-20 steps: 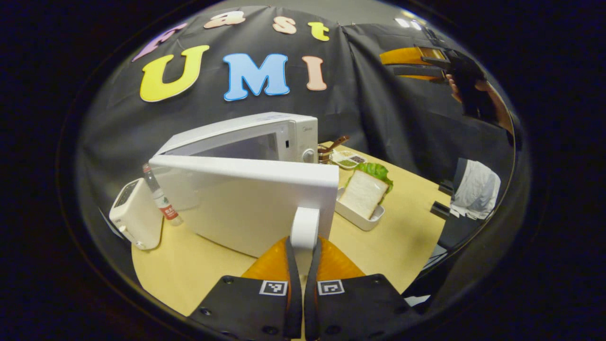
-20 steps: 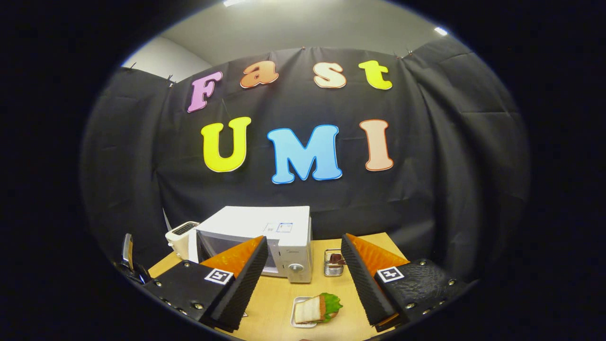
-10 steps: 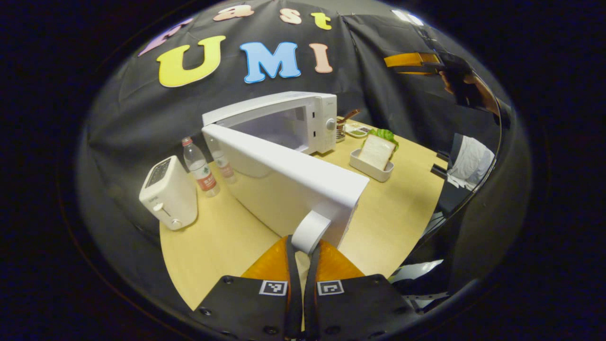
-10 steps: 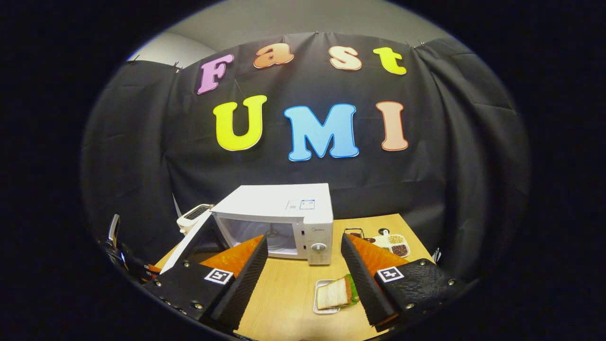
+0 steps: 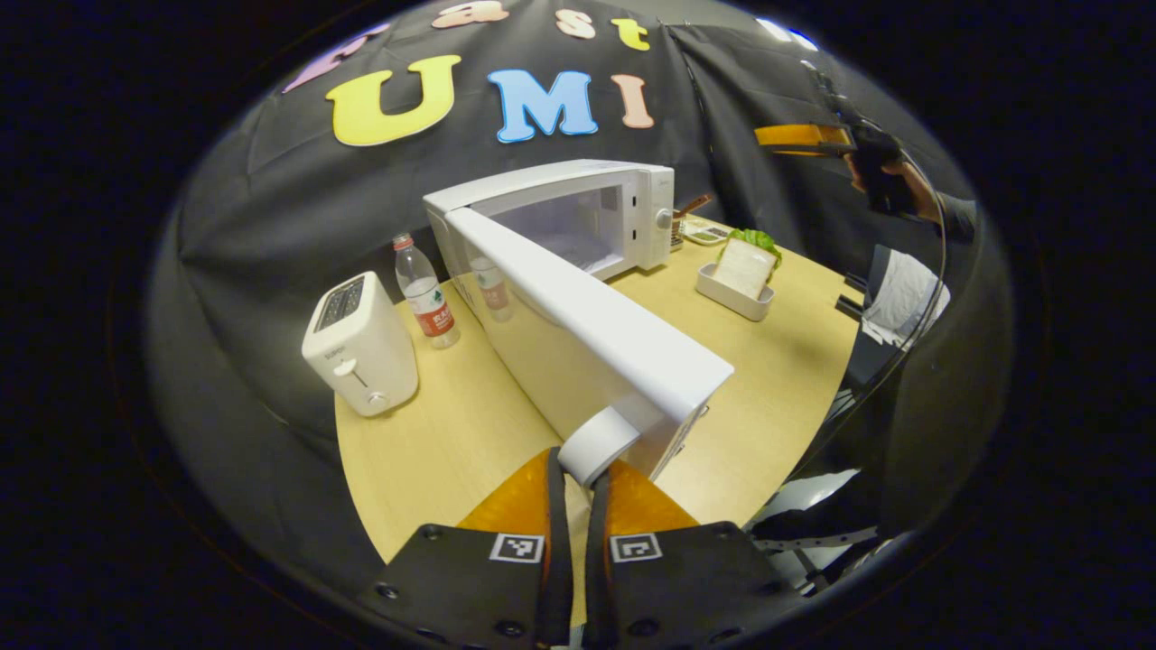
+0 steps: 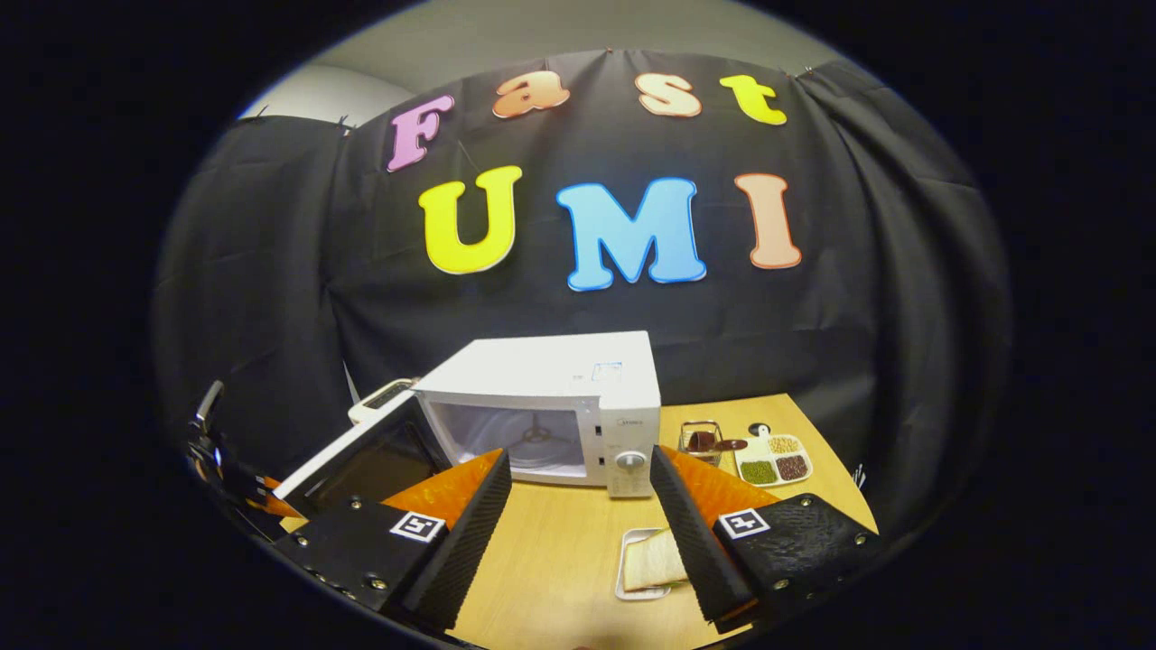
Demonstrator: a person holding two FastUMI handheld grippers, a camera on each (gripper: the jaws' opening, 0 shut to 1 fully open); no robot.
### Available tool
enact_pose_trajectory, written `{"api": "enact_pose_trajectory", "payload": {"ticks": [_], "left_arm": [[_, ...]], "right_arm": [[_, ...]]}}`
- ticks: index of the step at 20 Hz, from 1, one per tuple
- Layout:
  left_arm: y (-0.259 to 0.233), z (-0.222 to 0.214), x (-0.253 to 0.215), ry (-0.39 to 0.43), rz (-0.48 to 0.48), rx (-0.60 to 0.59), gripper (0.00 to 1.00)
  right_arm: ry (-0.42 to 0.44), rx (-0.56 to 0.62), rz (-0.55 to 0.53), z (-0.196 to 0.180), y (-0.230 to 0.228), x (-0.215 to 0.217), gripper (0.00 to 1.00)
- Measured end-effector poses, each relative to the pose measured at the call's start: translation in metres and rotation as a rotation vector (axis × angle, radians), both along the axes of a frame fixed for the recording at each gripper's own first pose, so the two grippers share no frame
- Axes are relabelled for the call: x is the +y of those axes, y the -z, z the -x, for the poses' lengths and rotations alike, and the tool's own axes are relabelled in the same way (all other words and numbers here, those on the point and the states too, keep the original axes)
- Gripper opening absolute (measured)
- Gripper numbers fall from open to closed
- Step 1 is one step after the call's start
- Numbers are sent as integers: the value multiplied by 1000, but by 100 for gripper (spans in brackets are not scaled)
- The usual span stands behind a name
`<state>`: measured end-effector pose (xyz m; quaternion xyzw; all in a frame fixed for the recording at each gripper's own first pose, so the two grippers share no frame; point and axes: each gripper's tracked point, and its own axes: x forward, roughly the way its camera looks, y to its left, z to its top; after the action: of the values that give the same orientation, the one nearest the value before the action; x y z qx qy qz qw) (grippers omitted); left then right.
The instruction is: Open the microwave oven with the left hand, put the food in, and close the microwave oven.
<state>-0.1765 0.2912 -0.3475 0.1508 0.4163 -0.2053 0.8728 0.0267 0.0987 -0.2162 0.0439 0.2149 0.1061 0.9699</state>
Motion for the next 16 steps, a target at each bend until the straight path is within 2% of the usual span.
{"api": "enact_pose_trajectory", "payload": {"ticks": [2,3,4,5,7,10,12,14,16], "left_arm": [[-3,-3,8,-23,-14,-40,22],[-7,-3,11,-37,0,-59,41],[-8,-5,17,-63,-2,-81,42],[-9,-6,24,-86,-10,-98,61],[-15,-4,28,-125,15,-119,100],[-26,7,44,-192,-16,-141,96],[-47,19,52,-273,-16,-195,98],[-84,28,56,-372,-11,-286,100],[-130,30,59,-498,-11,-416,96]], "right_arm": [[27,89,20,-10,45,-32,94],[34,136,34,-14,67,-45,95],[40,190,33,-14,89,-58,95],[43,245,14,-10,108,-65,98],[71,328,-40,-10,134,-78,98],[101,432,-151,-5,162,-85,98],[103,485,-184,1,179,-90,98],[100,524,-213,2,191,-90,98],[105,552,-242,1,200,-89,98]]}}
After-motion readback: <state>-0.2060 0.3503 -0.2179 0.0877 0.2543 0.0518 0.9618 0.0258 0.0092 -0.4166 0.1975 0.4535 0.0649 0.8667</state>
